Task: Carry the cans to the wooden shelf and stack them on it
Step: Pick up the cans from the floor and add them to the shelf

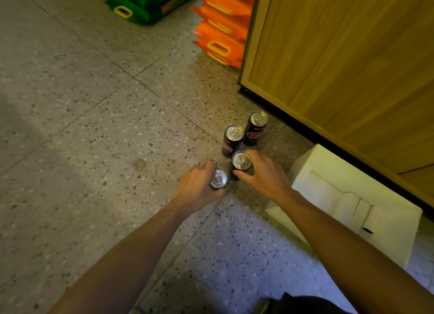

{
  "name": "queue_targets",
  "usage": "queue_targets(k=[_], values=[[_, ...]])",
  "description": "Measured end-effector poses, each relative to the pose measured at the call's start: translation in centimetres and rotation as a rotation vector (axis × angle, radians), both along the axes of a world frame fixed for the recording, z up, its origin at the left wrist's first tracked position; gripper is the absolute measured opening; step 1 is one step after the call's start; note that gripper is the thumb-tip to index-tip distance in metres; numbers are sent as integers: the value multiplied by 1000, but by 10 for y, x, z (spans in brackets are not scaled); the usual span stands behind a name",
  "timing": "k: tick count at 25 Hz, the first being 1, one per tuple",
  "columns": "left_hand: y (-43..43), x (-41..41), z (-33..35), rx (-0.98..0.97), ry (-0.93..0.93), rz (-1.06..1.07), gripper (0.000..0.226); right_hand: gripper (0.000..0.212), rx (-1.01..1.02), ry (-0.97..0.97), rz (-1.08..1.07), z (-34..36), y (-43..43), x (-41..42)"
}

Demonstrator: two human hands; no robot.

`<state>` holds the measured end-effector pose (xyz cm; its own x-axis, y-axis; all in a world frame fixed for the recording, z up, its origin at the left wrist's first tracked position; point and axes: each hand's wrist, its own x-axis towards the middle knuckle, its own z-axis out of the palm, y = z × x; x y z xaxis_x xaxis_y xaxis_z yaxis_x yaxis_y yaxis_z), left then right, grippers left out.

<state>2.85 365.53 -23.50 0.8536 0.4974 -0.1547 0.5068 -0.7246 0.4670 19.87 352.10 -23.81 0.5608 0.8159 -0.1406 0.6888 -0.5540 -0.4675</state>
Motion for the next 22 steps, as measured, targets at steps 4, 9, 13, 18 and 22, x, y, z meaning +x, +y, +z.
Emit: queue_targets(k=[4,9,13,18,22], values=[[12,5,42,-46,-40,28,44,54,117,76,-38,38,-3,-4],[26,16,209,-121,-118,-1,40,58,234,100,-184,205,-18,-5],[31,29,419,-104,-127,-72,43,60,276,27,-227,413,-37,0],[25,68,693,-33,-228,-270,43,55,253,-80,-300,688,-66,10],[6,114,867,43,-299,-446,37,65,278,-145,-356,846,-95,30]])
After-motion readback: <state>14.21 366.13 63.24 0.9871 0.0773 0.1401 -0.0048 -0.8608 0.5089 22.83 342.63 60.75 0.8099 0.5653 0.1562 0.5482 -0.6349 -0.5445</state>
